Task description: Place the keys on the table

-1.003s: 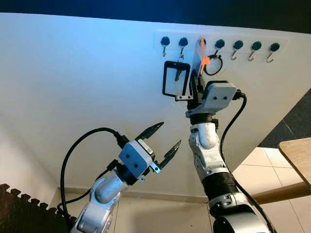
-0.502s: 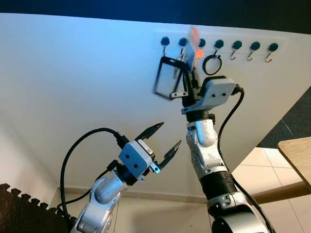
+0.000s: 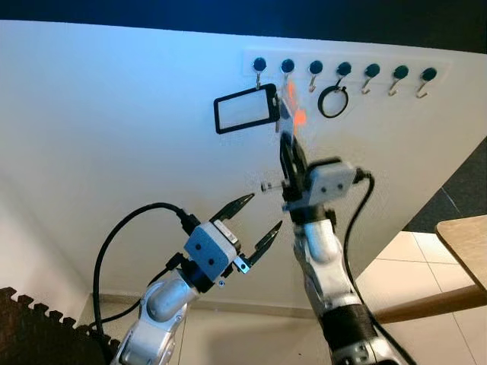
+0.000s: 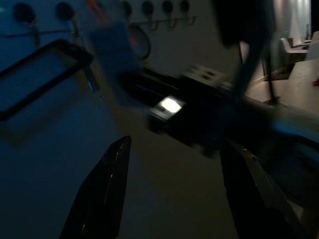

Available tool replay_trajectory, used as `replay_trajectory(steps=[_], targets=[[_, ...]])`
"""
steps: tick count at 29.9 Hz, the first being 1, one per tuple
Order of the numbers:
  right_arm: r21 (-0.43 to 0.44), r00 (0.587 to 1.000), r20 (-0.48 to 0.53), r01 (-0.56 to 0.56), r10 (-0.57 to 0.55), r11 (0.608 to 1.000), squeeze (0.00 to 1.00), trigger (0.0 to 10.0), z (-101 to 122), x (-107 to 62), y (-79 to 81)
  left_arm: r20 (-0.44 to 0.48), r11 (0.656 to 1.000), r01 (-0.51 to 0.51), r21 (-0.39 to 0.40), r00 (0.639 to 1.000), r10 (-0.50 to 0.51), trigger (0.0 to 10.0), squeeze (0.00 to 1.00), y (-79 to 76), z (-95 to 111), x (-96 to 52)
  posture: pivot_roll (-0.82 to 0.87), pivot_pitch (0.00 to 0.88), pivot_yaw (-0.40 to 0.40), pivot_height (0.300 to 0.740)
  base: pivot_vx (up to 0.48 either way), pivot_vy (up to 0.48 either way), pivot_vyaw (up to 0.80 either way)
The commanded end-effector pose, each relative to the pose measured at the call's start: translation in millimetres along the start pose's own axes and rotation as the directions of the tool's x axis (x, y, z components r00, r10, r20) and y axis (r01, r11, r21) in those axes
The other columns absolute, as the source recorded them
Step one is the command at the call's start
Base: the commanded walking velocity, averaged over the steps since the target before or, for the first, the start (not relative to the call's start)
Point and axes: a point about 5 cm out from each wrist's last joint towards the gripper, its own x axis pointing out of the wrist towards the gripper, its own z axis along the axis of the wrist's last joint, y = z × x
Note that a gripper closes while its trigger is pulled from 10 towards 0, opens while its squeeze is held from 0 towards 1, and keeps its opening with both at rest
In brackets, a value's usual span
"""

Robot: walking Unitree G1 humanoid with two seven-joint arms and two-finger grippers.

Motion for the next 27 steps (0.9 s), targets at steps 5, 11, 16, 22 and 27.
replay_trajectory(steps=[5, 11, 16, 22, 27], targets=[[-0.06, 0.985, -0.169, 0.008, -0.018, 0.998, 0.0, 10.0, -31.0, -39.0, -12.2, -0.16, 0.991, -0.132, -0.013, 0.979, 0.128, 10.0, 0.0, 9.7, -32.5, -33.6, 0.07, 0.109, -0.053, 0.74, 0.0, 0.0, 0.0], [-0.082, 0.89, -0.455, -0.015, -0.024, 0.996, 0.0, 10.0, -76.8, -84.8, -23.9, -0.463, 0.963, -0.268, -0.018, 0.856, 0.23, 10.0, 0.0, 8.7, -88.4, -84.3, 0.07, 0.104, -0.054, 0.74, 0.0, 0.0, 0.0], [0.029, 0.621, -0.783, 0.101, -0.04, 0.994, 0.0, 10.0, -122.0, -133.7, -29.0, -0.788, 0.882, -0.471, -0.003, 0.544, 0.288, 10.0, 0.0, -3.7, -146.3, -151.0, 0.06, 0.098, -0.045, 0.74, 0.0, 0.0, 0.0], [-0.002, 0.43, -0.896, 0.241, -0.109, 0.971, 0.0, 10.0, -135.4, -171.1, -41.2, -0.899, 0.686, -0.725, 0.063, 0.258, 0.355, 10.0, 0.0, -10.4, -164.5, -194.8, 0.06, 0.092, -0.046, 0.74, 0.0, 0.0, 0.0], [-0.033, 0.333, -0.938, 0.194, -0.098, 0.98, 0.0, 10.0, -137.5, -200.4, -49.0, -0.921, 0.612, -0.787, 0.078, 0.179, 0.347, 10.0, 0.0, -20.1, -170.4, -205.7, 0.06, 0.084, -0.051, 0.74, 0.0, 0.0, 0.0]])
